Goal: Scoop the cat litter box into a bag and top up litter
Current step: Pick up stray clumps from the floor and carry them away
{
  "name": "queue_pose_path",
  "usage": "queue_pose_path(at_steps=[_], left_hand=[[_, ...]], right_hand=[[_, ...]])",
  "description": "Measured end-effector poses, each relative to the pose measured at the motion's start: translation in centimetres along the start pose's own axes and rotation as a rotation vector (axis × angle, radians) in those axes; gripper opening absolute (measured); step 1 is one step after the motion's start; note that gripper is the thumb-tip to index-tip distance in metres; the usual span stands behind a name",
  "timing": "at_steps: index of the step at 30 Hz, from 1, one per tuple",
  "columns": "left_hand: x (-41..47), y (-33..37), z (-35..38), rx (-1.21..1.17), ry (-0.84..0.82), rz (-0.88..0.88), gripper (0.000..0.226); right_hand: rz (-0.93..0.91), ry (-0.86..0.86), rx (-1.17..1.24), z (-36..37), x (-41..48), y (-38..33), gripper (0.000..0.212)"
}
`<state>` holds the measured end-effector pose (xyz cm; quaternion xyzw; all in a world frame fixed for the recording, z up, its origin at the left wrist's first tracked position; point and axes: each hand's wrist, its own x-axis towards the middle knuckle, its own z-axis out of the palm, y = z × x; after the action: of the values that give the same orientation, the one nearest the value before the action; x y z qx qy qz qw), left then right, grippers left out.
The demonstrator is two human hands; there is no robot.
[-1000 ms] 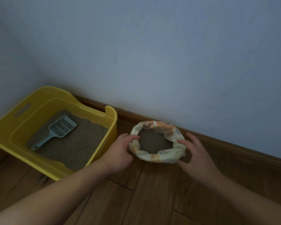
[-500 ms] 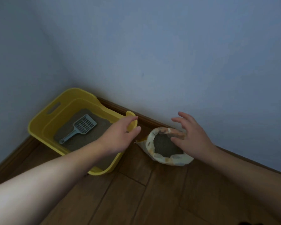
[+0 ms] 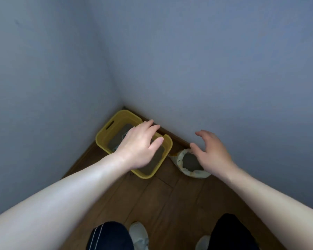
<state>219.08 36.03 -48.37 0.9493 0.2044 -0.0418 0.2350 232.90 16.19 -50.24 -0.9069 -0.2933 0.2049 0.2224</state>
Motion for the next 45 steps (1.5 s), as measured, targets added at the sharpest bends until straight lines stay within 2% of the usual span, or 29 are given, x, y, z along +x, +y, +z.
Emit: queue_pose_path(at_steps=[5, 11, 16, 22, 29, 45], left_hand=[[-4.4, 3.1, -11.5, 0.087, -0.045, 0.008, 0.056], [-9.0, 5.8, -22.1, 0.132, -0.133, -0.025, 0.055], [-11.9, 7.6, -27.5, 0.17, -0.142, -0.048, 0.053], [-13.9, 9.9, -30.6, 0.207, -0.098, -0.075, 0.049], [-15.0, 9.6, -32.5, 0.19, -0.085, -0.084, 0.045], [-13.0, -1.2, -36.8, 0.245, -0.104, 0.191, 0.043]], right_hand=[[0.015, 0.019, -0.043, -8.5, -4.2, -8.9, 0.05], [0.001, -0.071, -0.169, -15.8, -8.5, -17.1, 0.054], [-0.033, -0.069, -0.235, -19.5, -12.0, -20.8, 0.051], [-0.08, -0.056, -0.28, -22.8, -13.9, -23.2, 0.046], [-0.07, -0.045, -0.287, -23.8, -14.6, -25.7, 0.042], [0.185, 0.1, -0.165, -16.7, -15.0, -35.6, 0.04]])
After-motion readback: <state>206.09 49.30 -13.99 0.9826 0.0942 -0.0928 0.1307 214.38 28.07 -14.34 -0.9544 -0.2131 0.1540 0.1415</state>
